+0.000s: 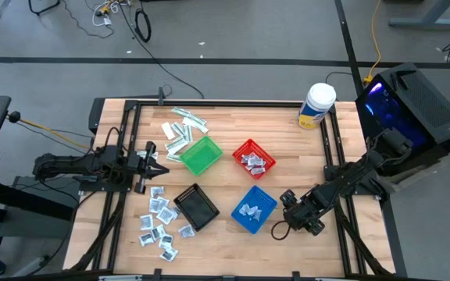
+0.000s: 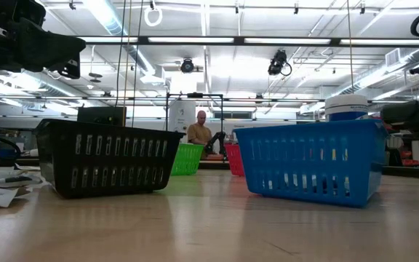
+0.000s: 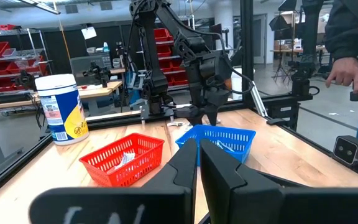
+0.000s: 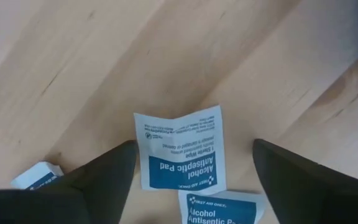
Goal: Pick & Place First Aid Supplies
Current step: Put the blue alcohol pad into the blue bin
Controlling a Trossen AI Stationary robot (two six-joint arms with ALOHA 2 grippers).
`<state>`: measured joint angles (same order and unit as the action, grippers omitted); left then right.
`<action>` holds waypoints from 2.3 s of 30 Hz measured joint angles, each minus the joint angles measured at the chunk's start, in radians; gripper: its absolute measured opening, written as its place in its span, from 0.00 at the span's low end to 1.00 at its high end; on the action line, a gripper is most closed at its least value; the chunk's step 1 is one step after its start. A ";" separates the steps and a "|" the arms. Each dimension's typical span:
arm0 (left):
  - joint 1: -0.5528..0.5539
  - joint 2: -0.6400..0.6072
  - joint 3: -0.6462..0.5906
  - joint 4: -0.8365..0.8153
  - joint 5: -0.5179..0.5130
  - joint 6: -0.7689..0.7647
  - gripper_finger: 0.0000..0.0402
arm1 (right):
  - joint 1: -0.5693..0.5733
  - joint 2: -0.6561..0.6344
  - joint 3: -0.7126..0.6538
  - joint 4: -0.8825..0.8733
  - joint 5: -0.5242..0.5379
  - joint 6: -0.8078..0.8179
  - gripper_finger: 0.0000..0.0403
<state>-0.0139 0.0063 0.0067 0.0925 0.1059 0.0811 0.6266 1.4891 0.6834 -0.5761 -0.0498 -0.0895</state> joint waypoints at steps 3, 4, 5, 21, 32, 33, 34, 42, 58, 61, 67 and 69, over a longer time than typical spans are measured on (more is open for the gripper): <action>0.000 0.000 0.000 0.000 0.000 0.000 0.06 | 0.000 0.000 0.000 -0.001 -0.012 0.001 0.71; 0.000 0.000 0.000 0.000 0.000 0.000 0.06 | 0.000 0.000 0.000 -0.001 -0.013 0.002 0.69; 0.000 0.000 0.000 0.000 0.000 0.000 0.06 | 0.000 0.000 0.000 -0.001 -0.014 0.001 0.66; 0.000 0.000 0.000 0.000 0.000 0.000 0.06 | 0.000 0.000 0.000 -0.004 -0.022 0.002 0.40; 0.000 0.000 0.000 0.000 0.000 0.000 0.06 | 0.001 0.000 0.063 -0.084 -0.025 0.002 0.38; 0.000 0.000 0.000 0.000 0.000 0.000 0.06 | 0.001 0.000 0.076 -0.090 -0.025 0.002 0.38; 0.000 0.000 0.000 0.000 0.000 0.000 0.06 | 0.001 0.000 0.089 -0.096 -0.025 0.002 0.38; 0.000 0.000 0.000 0.000 0.000 0.000 0.06 | 0.000 0.000 0.232 -0.146 -0.019 -0.042 0.38; 0.000 0.000 0.000 0.000 0.000 0.000 0.06 | -0.148 0.000 0.363 -0.088 -0.009 -0.107 0.38; 0.000 0.000 0.000 0.000 0.000 0.000 0.06 | -0.179 0.000 0.363 -0.062 0.036 -0.109 0.38; 0.000 0.000 0.000 0.000 0.000 0.000 0.06 | -0.222 0.000 0.363 0.034 0.067 -0.105 0.38; 0.000 0.000 0.000 0.000 0.000 0.000 0.06 | -0.230 0.000 0.363 0.060 0.067 -0.087 0.38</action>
<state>-0.0142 0.0062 0.0068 0.0921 0.1059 0.0811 0.3962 1.4895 1.0464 -0.5158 0.0169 -0.1764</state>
